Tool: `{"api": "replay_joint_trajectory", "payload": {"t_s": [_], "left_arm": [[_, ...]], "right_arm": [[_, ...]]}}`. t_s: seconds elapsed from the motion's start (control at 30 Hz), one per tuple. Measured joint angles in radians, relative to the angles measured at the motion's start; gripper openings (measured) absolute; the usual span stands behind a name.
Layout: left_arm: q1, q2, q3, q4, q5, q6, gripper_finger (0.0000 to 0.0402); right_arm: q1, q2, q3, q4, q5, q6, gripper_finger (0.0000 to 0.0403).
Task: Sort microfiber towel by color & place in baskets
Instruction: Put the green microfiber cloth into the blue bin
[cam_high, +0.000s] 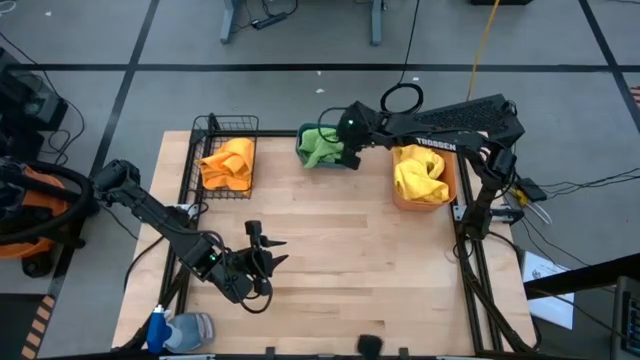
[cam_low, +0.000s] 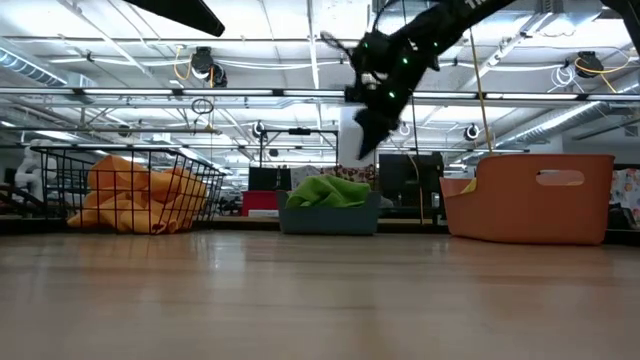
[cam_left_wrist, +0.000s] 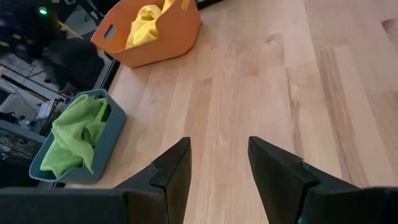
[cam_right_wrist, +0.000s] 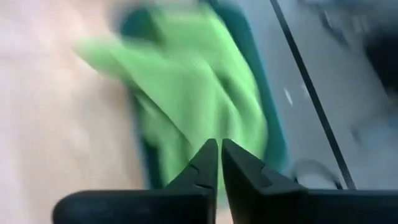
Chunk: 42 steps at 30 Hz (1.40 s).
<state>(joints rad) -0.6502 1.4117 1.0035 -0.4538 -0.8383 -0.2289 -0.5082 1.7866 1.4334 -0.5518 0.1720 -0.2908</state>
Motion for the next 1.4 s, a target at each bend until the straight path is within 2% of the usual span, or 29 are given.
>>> {"api": "replay_joint_trajectory", "payload": {"t_s": [0.17,0.33,0.43,0.6,0.7,0.77,0.97,1.2,1.4], "left_arm": [[0.003,0.000,0.000,0.001,0.000,0.006,0.0166],[0.002,0.000,0.000,0.004,0.000,0.006,0.0166],[0.002,0.000,0.000,0.004,0.000,0.007,0.0166],[0.002,0.000,0.000,0.003,0.000,0.007,0.0166],[0.002,0.000,0.000,-0.001,0.001,0.006,0.0166],[0.002,0.000,0.000,-0.001,0.000,0.007,0.0166],[0.002,0.000,0.000,-0.006,0.001,0.008,0.0166],[0.002,0.000,0.000,-0.005,0.001,0.007,0.0166],[0.002,0.000,0.000,-0.005,0.001,0.008,0.0166]], "right_arm": [[0.054,0.024,0.054,0.121,-0.127,-0.037,0.0056],[0.079,0.088,0.126,0.074,-0.136,-0.101,0.0135],[0.081,0.134,0.166,0.048,-0.092,-0.153,0.0178],[0.059,0.215,0.197,0.042,-0.070,-0.271,0.0202],[0.051,0.250,0.216,0.050,-0.041,-0.312,0.0186],[0.049,0.270,0.225,0.042,-0.019,-0.337,0.0157],[0.043,0.272,0.230,0.063,-0.010,-0.373,0.0018],[0.043,0.188,0.232,0.056,0.081,-0.337,0.0003],[0.010,0.181,0.230,0.056,0.077,-0.288,0.0001]]}}
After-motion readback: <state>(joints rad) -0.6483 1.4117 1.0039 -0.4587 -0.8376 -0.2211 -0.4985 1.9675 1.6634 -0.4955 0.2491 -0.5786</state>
